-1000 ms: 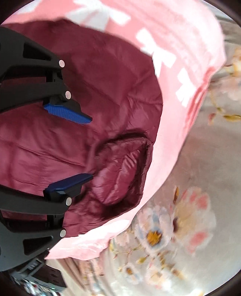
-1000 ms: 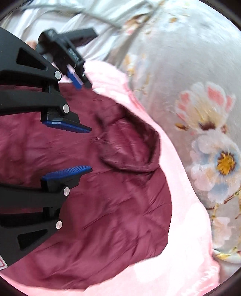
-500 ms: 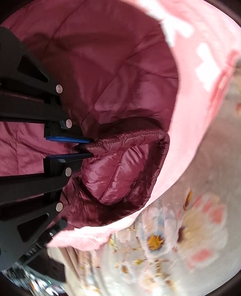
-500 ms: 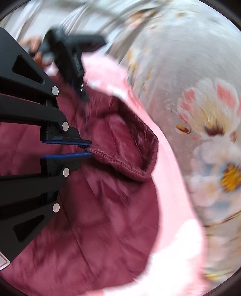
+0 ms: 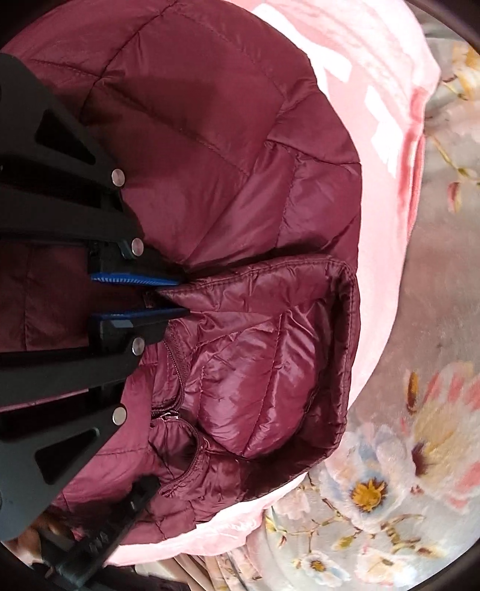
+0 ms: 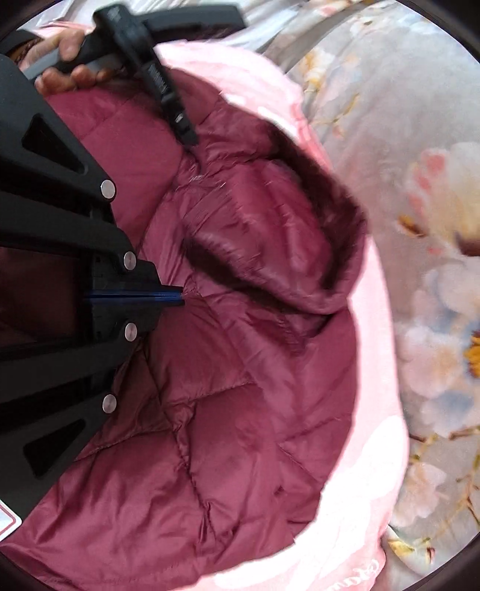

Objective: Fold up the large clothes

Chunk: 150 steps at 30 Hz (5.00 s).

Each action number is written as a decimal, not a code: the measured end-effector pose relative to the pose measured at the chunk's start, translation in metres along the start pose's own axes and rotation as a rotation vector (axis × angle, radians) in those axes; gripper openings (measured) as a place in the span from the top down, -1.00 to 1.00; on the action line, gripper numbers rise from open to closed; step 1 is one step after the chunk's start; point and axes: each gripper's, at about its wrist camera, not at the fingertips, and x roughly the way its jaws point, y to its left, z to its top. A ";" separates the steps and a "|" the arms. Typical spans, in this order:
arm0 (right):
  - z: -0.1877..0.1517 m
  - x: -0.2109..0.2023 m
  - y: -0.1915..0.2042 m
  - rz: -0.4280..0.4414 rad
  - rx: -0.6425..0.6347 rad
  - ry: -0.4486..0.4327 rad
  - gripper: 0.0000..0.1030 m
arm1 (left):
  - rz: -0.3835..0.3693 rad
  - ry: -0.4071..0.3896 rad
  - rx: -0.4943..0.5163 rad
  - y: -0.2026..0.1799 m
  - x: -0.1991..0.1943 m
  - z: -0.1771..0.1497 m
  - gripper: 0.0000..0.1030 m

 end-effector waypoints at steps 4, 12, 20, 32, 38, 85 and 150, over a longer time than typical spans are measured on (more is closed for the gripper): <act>0.013 -0.026 -0.005 0.180 0.112 -0.078 -0.13 | -0.019 -0.004 -0.016 0.002 -0.001 0.000 0.78; 0.025 0.017 0.009 0.175 0.168 0.049 0.76 | -0.041 -0.008 -0.029 0.007 -0.004 -0.002 0.78; 0.005 0.020 0.008 -0.047 -0.034 0.033 0.83 | -0.018 -0.005 0.003 0.002 -0.004 -0.003 0.76; 0.000 0.027 0.008 -0.071 -0.061 0.022 0.86 | 0.020 -0.003 0.035 -0.003 -0.003 -0.002 0.76; 0.002 0.019 -0.005 0.010 0.015 0.048 0.83 | -0.014 -0.006 0.008 0.002 -0.008 -0.002 0.68; 0.068 0.071 0.029 -0.128 -0.140 -0.025 0.86 | 0.135 -0.036 0.098 -0.022 0.046 0.067 0.55; 0.067 0.059 0.021 -0.069 -0.046 -0.001 0.90 | 0.274 0.000 0.182 -0.030 0.037 0.061 0.37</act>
